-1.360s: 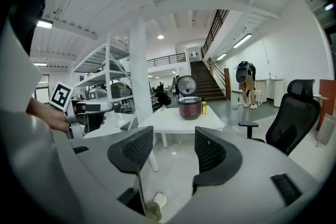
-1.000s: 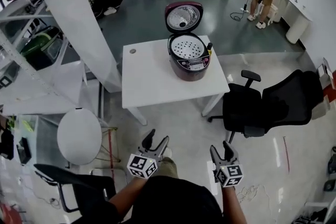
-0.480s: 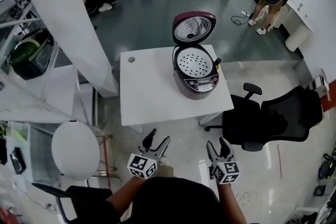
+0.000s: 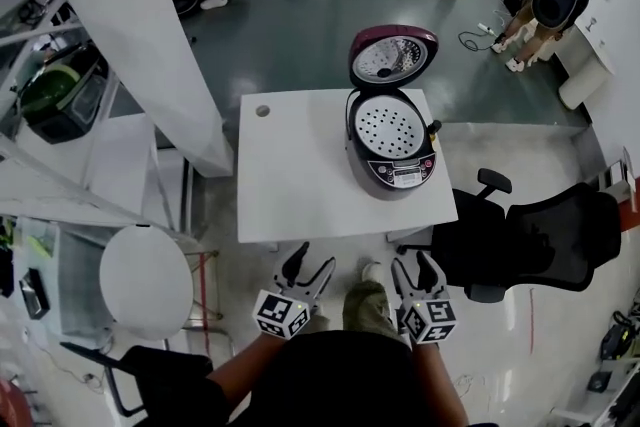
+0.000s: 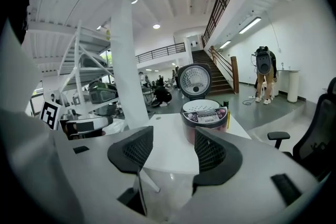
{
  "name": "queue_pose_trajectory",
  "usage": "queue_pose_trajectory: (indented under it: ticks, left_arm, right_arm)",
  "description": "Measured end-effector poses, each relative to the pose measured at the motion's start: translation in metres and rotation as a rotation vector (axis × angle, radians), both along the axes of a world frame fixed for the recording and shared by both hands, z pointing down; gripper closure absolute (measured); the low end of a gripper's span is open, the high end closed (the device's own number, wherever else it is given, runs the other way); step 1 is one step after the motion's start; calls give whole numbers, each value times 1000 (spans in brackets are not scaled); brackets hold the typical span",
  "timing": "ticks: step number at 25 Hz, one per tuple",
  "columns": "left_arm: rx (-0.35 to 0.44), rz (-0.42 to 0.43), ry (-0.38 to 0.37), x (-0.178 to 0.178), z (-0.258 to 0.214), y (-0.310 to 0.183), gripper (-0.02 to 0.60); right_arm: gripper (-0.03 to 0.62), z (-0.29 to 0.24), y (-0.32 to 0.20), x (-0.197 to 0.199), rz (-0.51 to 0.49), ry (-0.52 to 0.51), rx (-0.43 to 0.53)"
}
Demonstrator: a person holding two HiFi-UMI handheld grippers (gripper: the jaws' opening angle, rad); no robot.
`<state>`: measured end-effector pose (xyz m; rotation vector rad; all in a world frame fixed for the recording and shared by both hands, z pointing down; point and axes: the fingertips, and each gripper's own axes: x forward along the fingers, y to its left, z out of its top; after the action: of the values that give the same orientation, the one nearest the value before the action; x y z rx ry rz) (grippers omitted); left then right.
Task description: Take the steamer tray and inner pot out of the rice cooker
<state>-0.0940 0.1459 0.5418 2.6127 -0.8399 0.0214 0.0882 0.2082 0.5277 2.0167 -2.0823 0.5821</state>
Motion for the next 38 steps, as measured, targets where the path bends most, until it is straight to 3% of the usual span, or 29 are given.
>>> queue_pose_trajectory:
  ticks: [7,16,27,34,38]
  left_arm:
    - [17,-106,-18,18,-8,-47,337]
    - [17,-267,-48,67,-18,-143,337]
    - [-47,-324,-87,145,-7,-205,336]
    - [-58,-368,-116,178,2,-241,337]
    - [-83,-365,-144,189,16,-261,337]
  right_arm:
    - [379,-5,-66,29,-94,-8,45]
    - [379,-20,-179,119,-193,-10,115]
    - [379,2,-246,185,-238,-99,49]
    - [380,16,-289,206,-324,-59,15]
    - [379,24,-313,227,-319,-20,-7]
